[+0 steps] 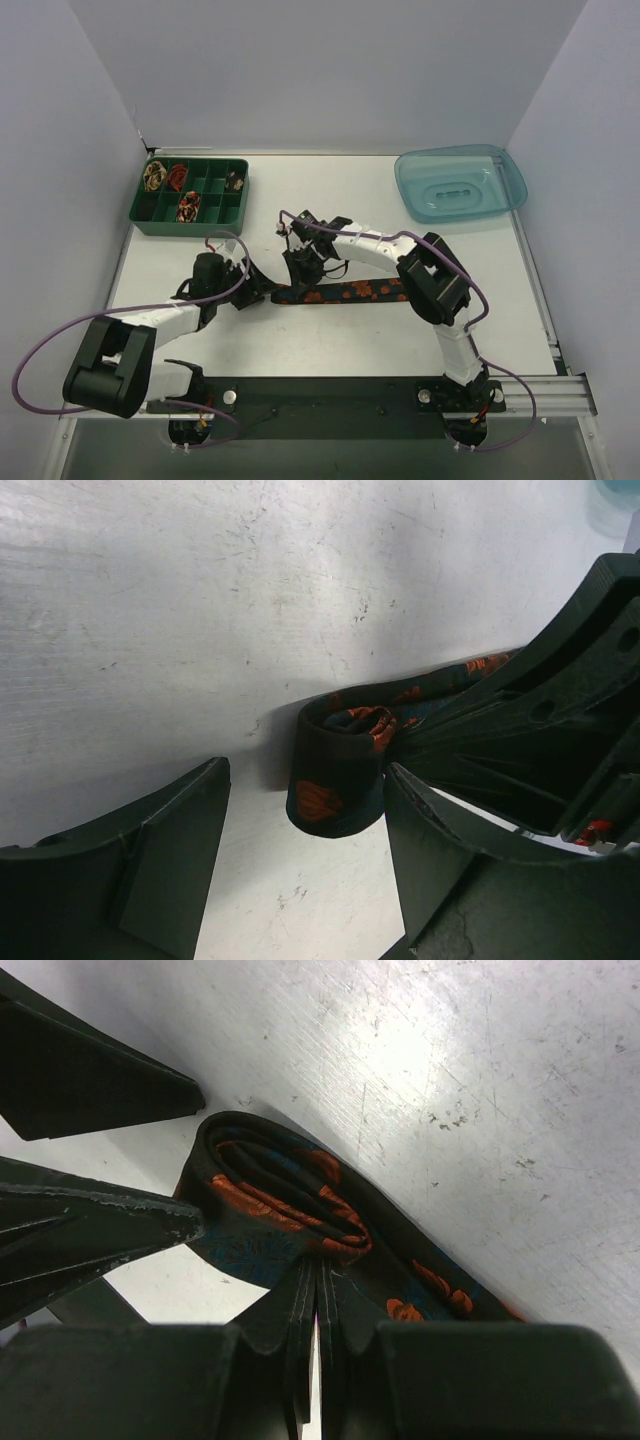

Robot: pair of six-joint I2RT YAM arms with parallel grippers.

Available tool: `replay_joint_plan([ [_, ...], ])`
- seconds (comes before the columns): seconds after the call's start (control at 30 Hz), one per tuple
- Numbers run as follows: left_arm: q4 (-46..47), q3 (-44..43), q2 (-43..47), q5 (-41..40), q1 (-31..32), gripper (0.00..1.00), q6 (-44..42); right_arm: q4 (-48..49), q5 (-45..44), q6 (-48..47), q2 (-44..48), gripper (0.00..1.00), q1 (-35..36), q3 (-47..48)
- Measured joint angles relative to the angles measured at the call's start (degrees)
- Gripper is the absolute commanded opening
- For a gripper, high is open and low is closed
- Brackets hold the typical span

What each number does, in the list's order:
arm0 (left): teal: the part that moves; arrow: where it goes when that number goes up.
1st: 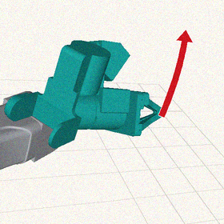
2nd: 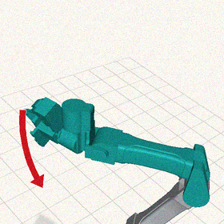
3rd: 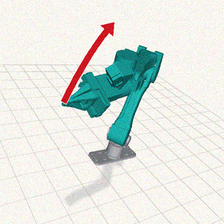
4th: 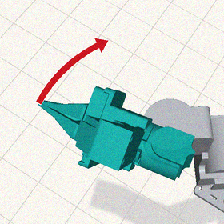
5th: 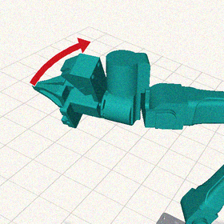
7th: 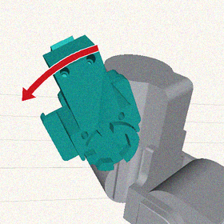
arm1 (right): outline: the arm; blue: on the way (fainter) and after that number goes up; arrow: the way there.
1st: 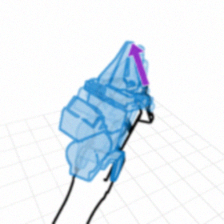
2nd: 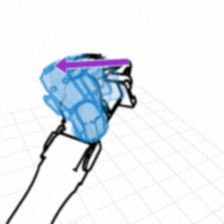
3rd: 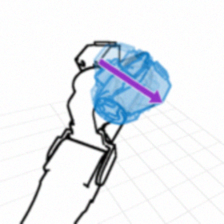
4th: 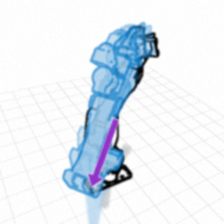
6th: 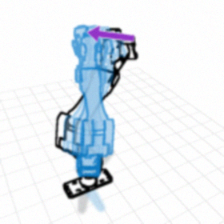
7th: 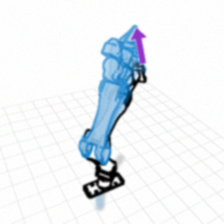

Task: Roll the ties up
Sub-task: Roll the tie at the center of the board.

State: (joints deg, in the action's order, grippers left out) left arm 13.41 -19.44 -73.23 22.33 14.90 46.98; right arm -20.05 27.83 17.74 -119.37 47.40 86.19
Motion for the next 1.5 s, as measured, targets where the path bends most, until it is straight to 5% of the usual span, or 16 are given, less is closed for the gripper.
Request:
replay_joint_plan([
  [0.3,7.98,1.44,-3.34,2.73,0.00,0.71,0.42,0.50,-0.20,0.00,-0.59,0.03,-0.04,-0.22],
  [0.5,17.03,2.69,-8.17,5.22,0.31,0.60,0.46,0.76,0.63,0.02,-1.29,0.03,-0.66,0.26],
  [0.93,28.48,4.55,-15.08,6.67,0.55,0.09,2.16,0.94,1.18,-0.04,-1.57,0.03,-1.25,0.42],
  [1.2,13.40,-2.32,-9.86,4.42,1.79,0.01,-2.78,1.22,1.84,0.02,-3.23,0.03,-1.57,2.38],
  [1.5,-10.67,-16.79,-5.77,-7.17,9.42,0.00,-12.70,1.84,1.95,0.26,-5.16,0.03,-1.84,3.56],
])
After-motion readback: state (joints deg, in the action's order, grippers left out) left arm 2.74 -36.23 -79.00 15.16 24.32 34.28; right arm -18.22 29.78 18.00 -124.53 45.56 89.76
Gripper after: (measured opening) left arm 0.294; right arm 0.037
